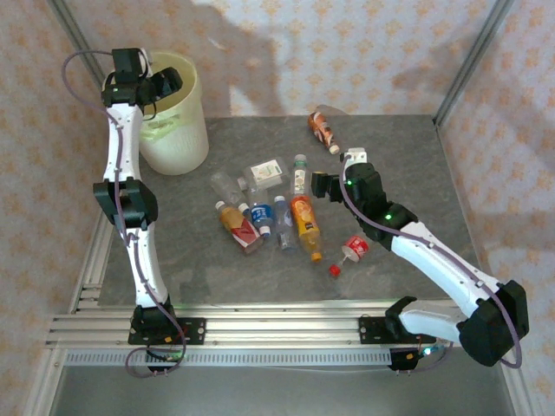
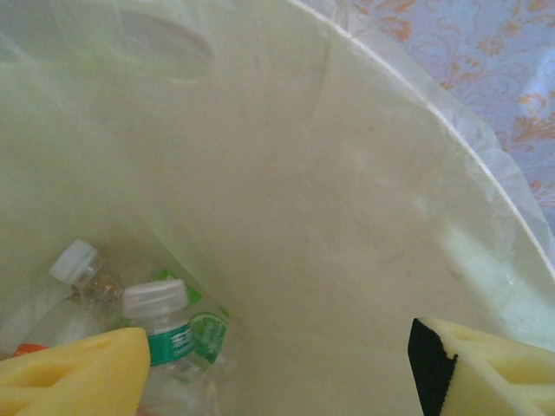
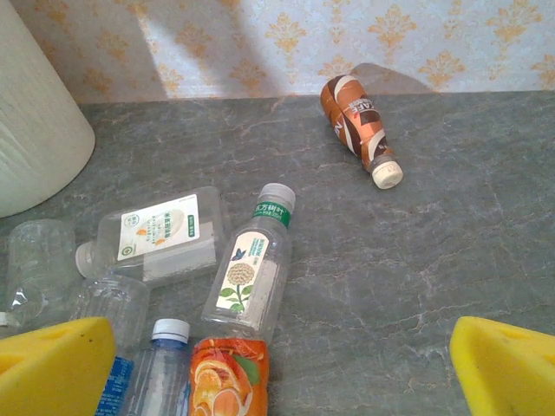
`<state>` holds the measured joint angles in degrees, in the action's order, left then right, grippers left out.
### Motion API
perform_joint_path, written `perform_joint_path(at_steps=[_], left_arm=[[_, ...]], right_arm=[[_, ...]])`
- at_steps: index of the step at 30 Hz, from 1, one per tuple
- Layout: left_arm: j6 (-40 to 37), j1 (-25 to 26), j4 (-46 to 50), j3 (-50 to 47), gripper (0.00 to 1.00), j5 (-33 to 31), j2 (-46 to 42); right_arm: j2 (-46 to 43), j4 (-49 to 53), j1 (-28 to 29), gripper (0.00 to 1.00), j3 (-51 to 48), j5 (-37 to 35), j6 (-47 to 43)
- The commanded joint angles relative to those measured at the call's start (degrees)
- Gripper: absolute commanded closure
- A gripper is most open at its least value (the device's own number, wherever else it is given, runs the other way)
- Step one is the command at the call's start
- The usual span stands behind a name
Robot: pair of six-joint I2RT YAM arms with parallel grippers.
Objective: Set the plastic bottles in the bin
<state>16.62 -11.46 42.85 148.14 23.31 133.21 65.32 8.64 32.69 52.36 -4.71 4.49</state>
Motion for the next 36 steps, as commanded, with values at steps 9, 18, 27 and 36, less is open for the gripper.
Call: perform_joint_path(at_steps=[9,18,27,36], left_arm=[[5.13,0.05,-1.81,2.25,0.11,7.77,-2.71],[6.7,2.34,-10.23,-11.18,0.03,2.9,-15.29],[6.08,5.78,-17.24,-27.97,0.0,-1.35,-30.63],[10.25,8.46,-28.44,-51.27,0.0,1.46,-47.21]], right_arm=[[0.64,1.18,-1.93,0.01,1.25,-4.01,5.75],[2.18,2.32,-5.87,0.01,1.45,1.43,8.43],[7.53,2.11,-10.0,0.01,3.68,4.43,3.27],[21.81,8.16,-17.56,0.0,14.18,10.71,-6.48]])
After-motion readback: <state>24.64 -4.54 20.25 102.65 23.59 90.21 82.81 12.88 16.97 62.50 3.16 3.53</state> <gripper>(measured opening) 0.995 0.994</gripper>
